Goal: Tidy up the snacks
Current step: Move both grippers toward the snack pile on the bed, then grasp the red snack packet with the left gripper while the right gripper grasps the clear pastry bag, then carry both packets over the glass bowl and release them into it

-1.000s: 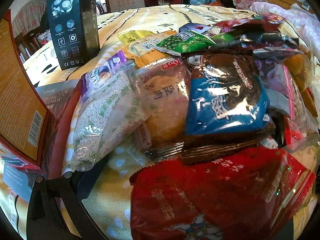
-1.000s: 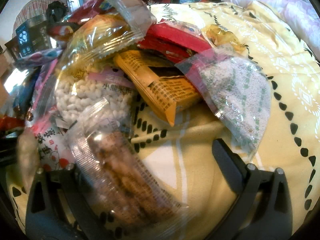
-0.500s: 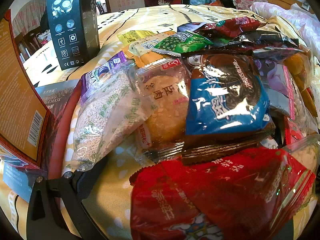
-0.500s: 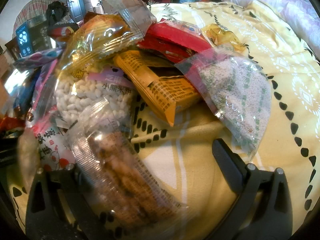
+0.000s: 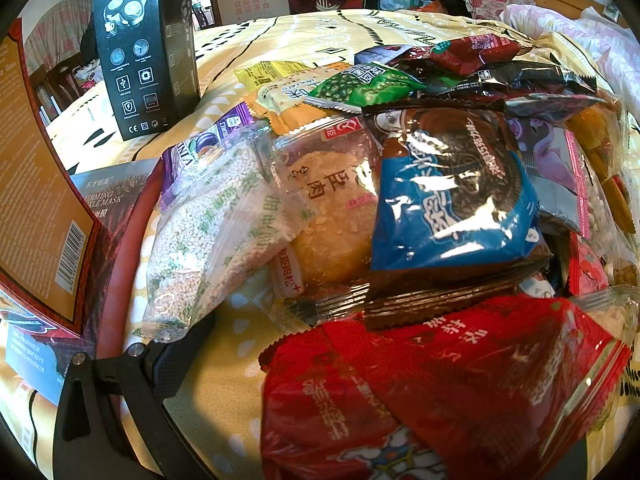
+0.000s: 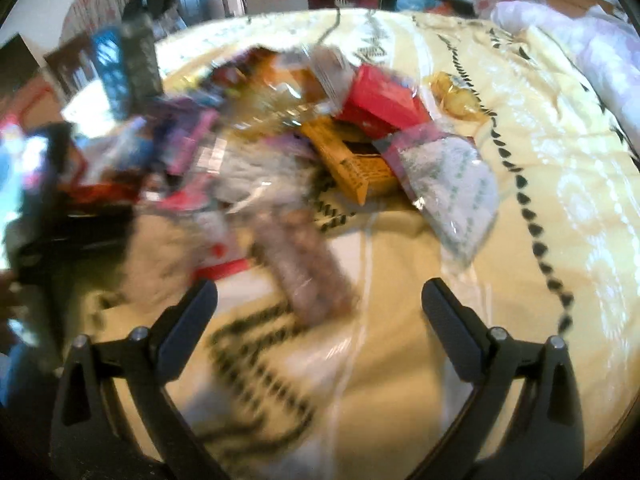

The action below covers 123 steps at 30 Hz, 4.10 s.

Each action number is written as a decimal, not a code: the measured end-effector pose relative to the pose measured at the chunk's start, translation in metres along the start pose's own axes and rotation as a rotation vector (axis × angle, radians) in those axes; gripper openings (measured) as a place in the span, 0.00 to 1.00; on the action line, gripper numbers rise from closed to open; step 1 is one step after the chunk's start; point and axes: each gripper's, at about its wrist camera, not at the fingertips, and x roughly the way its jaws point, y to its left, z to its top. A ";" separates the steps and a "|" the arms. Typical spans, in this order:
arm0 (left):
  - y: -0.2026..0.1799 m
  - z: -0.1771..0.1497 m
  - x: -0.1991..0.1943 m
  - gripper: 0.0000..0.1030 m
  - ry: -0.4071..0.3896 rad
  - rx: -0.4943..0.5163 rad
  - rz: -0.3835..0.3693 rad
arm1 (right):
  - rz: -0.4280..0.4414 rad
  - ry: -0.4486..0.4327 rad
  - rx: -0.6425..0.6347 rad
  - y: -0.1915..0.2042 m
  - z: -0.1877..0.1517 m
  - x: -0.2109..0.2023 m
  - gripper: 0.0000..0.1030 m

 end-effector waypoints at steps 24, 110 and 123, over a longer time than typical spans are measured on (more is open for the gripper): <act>0.020 0.001 -0.005 1.00 0.068 -0.006 -0.120 | 0.114 0.055 0.026 0.069 0.009 0.043 0.57; 0.241 0.022 -0.255 0.77 -0.397 -0.149 -0.370 | 0.225 0.302 -0.653 0.128 0.038 0.069 0.73; 0.250 0.026 -0.261 0.77 -0.412 -0.144 -0.376 | 0.255 0.221 -0.442 0.101 0.027 0.027 0.64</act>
